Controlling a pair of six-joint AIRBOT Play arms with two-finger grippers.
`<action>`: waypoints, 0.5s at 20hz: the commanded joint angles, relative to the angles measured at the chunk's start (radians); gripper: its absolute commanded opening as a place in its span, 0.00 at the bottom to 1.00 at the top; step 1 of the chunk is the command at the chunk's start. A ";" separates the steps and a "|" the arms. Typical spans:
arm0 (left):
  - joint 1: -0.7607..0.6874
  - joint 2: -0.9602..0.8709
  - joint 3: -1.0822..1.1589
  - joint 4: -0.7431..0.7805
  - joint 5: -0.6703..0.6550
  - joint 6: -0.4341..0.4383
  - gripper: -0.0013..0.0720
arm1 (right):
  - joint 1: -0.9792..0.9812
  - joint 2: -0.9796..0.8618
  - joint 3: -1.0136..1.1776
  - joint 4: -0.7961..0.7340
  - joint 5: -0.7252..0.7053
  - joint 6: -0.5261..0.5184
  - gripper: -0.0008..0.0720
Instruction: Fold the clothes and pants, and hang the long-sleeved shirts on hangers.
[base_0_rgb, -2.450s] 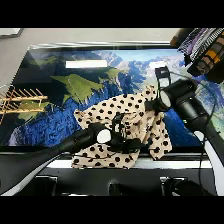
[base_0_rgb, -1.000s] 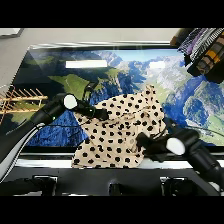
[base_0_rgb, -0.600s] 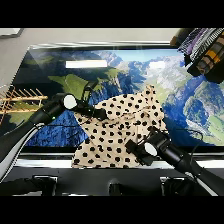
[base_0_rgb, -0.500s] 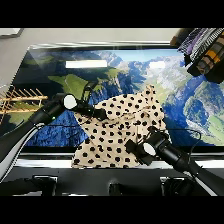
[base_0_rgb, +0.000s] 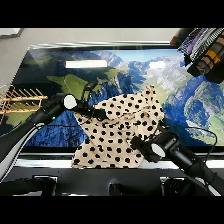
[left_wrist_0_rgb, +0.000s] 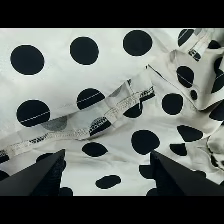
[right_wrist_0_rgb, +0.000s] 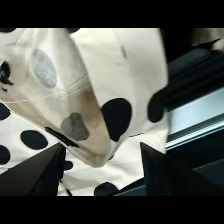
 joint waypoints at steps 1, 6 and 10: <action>0.001 0.001 0.000 0.001 0.000 0.000 0.84 | -0.046 0.022 0.004 -0.022 -0.014 0.137 0.77; 0.001 0.001 0.000 0.001 0.000 0.000 0.84 | -0.046 -0.007 0.006 0.082 -0.076 0.137 0.78; 0.001 0.001 0.000 0.001 0.001 0.000 0.84 | -0.046 0.112 0.012 0.048 -0.032 0.137 0.85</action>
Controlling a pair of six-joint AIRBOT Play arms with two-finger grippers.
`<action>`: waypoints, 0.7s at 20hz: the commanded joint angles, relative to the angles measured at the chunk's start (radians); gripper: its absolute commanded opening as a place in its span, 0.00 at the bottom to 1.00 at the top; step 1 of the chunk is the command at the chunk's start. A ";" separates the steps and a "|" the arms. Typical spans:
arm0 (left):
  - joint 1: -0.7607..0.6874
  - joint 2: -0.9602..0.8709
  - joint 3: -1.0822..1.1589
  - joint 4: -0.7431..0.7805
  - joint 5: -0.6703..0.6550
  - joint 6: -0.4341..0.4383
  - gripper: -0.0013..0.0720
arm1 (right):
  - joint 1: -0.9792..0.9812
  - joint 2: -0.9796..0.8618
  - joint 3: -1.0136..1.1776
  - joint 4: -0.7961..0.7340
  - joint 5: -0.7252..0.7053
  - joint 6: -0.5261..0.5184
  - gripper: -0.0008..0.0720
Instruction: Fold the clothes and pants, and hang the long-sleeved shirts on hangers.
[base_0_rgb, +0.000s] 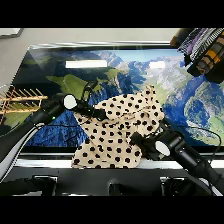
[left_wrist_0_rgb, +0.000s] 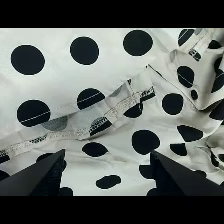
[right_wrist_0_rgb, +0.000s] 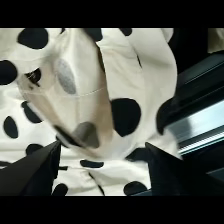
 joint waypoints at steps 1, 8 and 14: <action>0.001 0.001 0.000 0.000 0.001 0.000 0.84 | -0.001 0.089 0.002 -0.020 0.088 0.137 0.85; 0.001 0.000 0.000 0.000 0.002 0.000 0.84 | -0.001 0.032 -0.004 0.016 0.082 0.137 0.86; 0.001 0.000 0.000 0.000 0.001 0.000 0.84 | 0.000 -0.202 -0.005 0.114 -0.080 0.136 0.83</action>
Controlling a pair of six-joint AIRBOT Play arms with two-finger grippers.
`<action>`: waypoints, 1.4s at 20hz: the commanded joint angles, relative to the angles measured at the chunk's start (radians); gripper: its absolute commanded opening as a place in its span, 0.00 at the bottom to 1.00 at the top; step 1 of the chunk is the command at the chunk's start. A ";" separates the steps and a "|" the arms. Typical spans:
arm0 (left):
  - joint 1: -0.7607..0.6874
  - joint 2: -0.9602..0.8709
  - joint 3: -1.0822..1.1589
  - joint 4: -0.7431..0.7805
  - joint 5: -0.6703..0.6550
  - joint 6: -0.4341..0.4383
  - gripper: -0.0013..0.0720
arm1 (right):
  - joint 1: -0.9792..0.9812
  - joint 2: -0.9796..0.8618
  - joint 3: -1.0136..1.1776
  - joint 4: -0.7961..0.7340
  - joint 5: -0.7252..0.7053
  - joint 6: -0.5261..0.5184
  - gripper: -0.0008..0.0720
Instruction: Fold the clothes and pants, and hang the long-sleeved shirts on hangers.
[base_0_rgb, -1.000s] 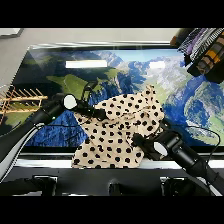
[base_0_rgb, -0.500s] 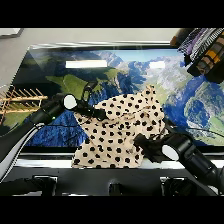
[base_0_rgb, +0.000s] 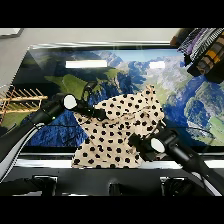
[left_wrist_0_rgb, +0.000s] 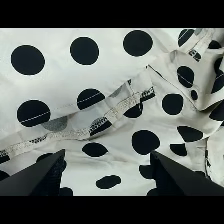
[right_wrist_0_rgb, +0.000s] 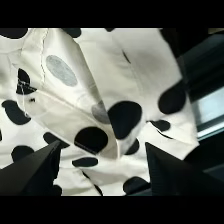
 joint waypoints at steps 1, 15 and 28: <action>0.001 0.001 0.000 0.000 0.000 0.000 0.84 | 0.001 -0.121 -0.001 0.047 -0.029 0.133 0.75; -0.232 -0.072 0.001 -0.099 0.530 0.819 0.84 | 0.000 0.335 0.000 -0.134 0.337 0.118 0.06; -0.353 -0.196 0.002 -0.242 0.613 0.821 0.84 | 0.000 0.335 0.000 -0.097 0.331 0.095 0.06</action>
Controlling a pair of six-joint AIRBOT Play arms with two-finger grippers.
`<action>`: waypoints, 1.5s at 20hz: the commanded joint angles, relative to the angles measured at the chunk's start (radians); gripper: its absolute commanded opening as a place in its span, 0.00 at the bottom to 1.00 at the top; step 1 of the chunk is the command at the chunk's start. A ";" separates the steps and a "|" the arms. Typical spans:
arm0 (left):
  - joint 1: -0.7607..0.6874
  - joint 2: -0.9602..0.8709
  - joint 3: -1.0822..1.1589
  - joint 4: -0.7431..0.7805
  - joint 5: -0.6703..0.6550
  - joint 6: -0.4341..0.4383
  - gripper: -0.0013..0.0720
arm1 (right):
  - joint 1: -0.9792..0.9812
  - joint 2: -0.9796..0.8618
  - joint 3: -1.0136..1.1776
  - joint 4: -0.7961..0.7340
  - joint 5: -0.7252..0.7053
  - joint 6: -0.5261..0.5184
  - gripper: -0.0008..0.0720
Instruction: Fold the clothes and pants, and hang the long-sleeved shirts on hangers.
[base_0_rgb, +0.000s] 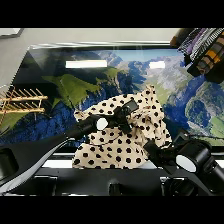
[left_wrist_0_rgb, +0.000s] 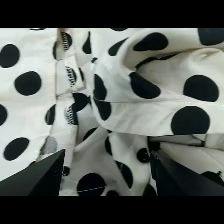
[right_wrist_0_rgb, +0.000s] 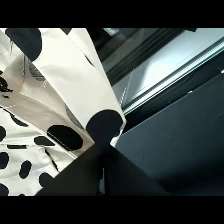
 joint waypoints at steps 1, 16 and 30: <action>-0.023 -0.023 0.001 -0.022 0.016 0.006 0.85 | 0.000 0.001 0.001 0.003 0.001 -0.005 0.06; -0.070 -0.129 0.100 -0.030 0.111 0.023 0.84 | 0.000 0.001 0.001 0.008 0.002 -0.005 0.06; -0.047 -0.166 0.186 -0.074 0.104 0.001 0.05 | 0.000 0.002 0.001 0.010 0.058 -0.024 0.06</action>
